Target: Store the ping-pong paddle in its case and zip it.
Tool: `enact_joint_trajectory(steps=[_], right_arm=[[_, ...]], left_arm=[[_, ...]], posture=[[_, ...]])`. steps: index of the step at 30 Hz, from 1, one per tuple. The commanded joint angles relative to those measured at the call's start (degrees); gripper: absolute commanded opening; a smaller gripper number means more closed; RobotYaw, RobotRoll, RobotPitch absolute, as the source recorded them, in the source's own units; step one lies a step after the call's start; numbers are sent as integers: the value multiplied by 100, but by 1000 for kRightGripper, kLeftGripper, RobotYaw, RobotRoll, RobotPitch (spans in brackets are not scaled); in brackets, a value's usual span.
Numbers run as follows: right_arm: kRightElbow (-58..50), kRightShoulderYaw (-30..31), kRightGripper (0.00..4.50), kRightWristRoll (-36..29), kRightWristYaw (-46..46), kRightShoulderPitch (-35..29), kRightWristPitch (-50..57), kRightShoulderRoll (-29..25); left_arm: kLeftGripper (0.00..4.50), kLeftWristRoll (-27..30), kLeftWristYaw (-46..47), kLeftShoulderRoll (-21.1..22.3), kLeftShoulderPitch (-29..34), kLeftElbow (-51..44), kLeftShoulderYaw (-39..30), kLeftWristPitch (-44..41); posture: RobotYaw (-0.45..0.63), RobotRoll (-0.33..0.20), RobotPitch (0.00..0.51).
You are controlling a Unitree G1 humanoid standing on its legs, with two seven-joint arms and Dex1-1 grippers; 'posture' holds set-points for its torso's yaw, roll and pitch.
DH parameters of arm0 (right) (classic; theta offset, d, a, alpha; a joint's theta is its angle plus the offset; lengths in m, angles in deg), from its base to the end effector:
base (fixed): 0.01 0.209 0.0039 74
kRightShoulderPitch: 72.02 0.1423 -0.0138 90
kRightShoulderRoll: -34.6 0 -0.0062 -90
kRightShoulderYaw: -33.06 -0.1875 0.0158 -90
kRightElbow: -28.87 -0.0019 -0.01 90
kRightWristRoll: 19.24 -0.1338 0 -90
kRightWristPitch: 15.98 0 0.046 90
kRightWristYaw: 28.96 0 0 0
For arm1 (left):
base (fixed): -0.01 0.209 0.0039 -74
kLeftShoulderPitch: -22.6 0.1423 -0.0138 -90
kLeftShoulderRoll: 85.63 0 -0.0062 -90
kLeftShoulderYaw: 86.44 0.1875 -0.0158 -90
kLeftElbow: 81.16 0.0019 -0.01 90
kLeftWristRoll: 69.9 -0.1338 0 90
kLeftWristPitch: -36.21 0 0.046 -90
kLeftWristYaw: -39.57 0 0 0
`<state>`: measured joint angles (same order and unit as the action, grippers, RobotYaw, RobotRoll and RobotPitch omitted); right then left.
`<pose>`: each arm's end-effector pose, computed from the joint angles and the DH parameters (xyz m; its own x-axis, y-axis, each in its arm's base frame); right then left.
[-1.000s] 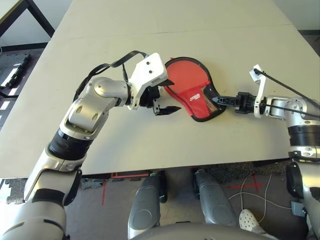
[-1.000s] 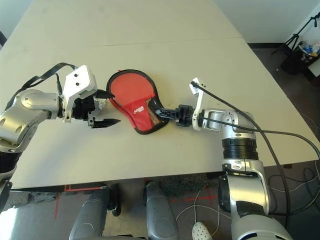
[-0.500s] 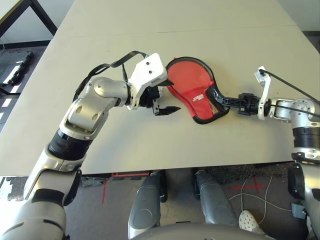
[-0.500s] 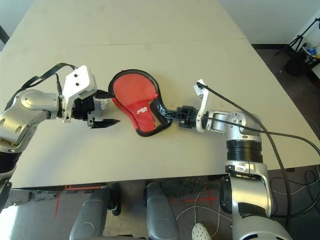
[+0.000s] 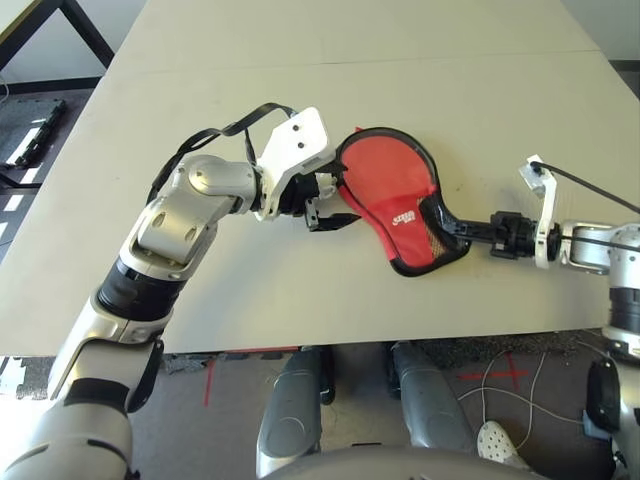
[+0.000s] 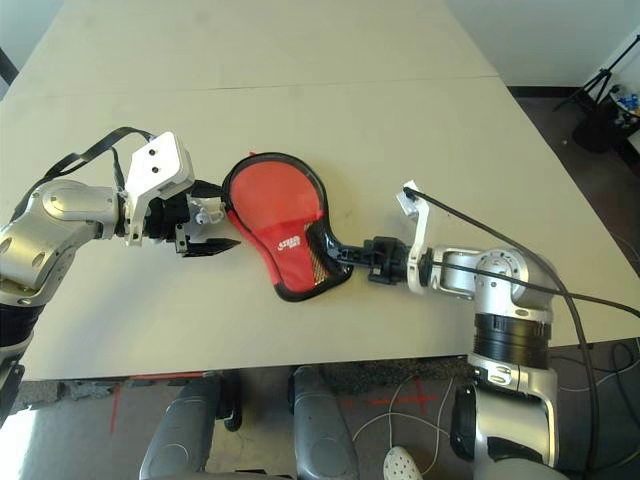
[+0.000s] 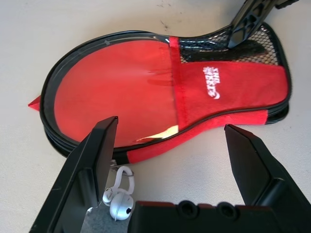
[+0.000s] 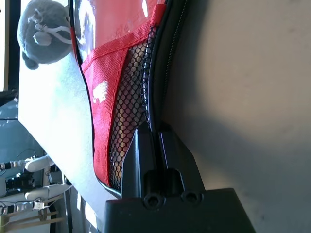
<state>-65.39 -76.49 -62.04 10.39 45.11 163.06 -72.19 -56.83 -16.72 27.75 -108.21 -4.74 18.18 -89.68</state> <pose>0.2401 -0.2594 0.1558 0.4952 0.7615 -0.4182 -0.4403 0.6349 0.6349 0.2732 0.1744 0.2265 0.4374 -0.8082 -0.3943 0.8647 0.2576 0.4313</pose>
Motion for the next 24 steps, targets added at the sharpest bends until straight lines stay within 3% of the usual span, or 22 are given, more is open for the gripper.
enact_joint_trajectory(steps=[1, 13, 21, 22, 24], right_arm=[[-457, -14, 16, -233, 31, -357, 240, -152], [-844, -271, 16, -595, -256, -808, 346, -20], [-998, -451, 16, -507, -573, -789, 279, 288], [-1001, -471, 556, -566, -504, -763, 282, 212], [-974, -503, 1100, -634, -422, -712, 304, 97]], left_arm=[[4500, -24, -22, 32, 92, 30, -40, 55], [4500, -36, 1, -33, 74, 104, -30, 132], [4500, -73, 11, -120, 42, 224, 12, 235], [4500, -73, 10, -127, 40, 233, 12, 243], [4500, -71, 9, -134, 35, 248, 13, 257]], posture=[[-2, 0, 240], [-12, 0, 238], [-28, 0, 234], [-30, 0, 234], [-32, 0, 234]])
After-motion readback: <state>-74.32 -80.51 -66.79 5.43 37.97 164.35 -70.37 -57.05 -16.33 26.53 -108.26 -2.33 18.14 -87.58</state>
